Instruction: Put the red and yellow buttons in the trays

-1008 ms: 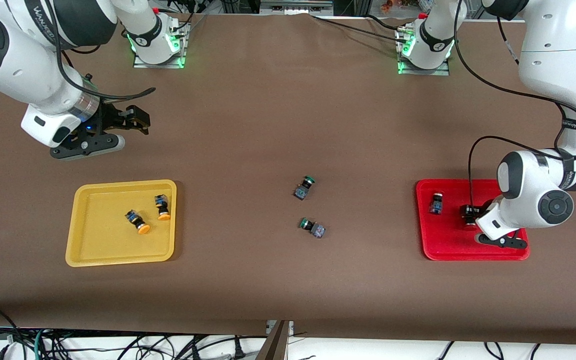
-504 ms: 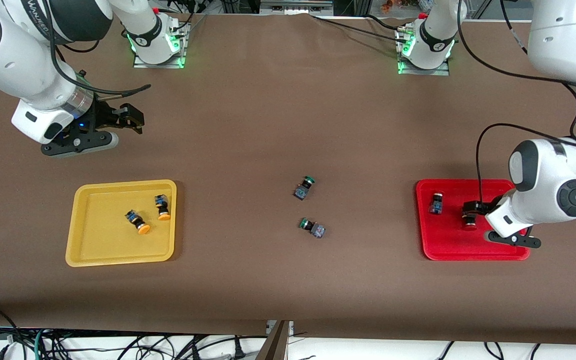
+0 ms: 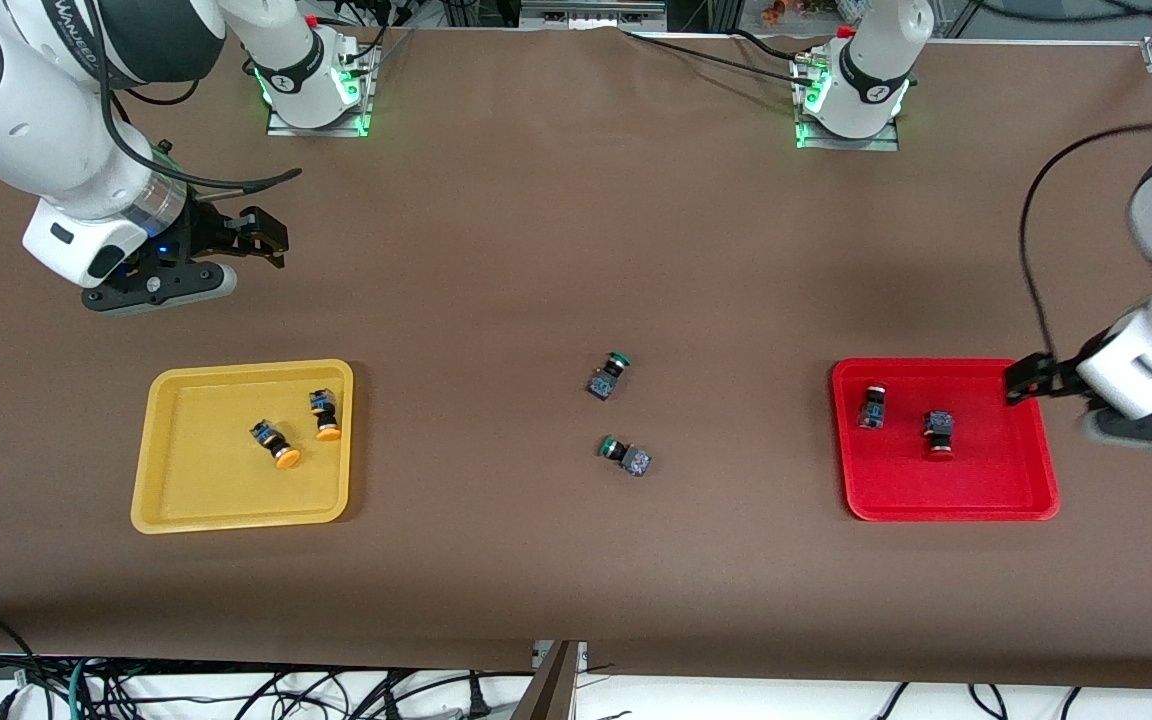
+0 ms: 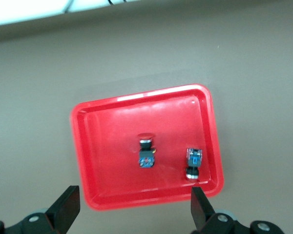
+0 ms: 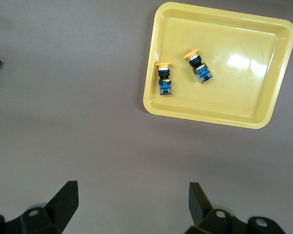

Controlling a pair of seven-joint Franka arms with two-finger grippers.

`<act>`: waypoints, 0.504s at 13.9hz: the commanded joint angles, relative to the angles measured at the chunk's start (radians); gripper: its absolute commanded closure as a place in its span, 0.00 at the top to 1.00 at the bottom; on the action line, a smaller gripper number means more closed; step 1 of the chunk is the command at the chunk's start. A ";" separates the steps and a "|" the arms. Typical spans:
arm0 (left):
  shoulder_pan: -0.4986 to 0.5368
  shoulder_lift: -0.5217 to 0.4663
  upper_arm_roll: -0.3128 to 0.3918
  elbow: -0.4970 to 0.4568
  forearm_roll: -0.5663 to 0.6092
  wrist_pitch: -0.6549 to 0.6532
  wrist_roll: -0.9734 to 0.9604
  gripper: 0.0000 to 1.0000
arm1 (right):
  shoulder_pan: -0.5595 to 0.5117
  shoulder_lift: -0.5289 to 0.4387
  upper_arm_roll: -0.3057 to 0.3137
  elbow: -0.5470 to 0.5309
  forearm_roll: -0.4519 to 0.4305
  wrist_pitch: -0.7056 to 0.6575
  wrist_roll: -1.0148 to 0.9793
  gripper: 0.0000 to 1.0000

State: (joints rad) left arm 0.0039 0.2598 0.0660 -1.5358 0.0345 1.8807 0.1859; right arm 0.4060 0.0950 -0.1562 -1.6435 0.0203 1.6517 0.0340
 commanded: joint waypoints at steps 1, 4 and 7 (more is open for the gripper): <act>0.007 -0.016 0.000 0.167 0.013 -0.194 0.006 1.00 | -0.015 -0.029 0.018 -0.018 -0.019 -0.007 0.010 1.00; 0.008 -0.023 0.017 0.214 0.019 -0.249 0.004 1.00 | -0.015 -0.031 0.018 -0.019 -0.019 -0.007 0.010 1.00; 0.024 -0.031 0.014 0.200 0.004 -0.331 -0.005 1.00 | -0.012 -0.031 0.018 -0.012 -0.020 -0.015 0.010 1.00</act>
State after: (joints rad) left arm 0.0175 0.2145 0.0837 -1.3487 0.0346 1.5878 0.1836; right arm 0.4058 0.0928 -0.1562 -1.6435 0.0201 1.6513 0.0340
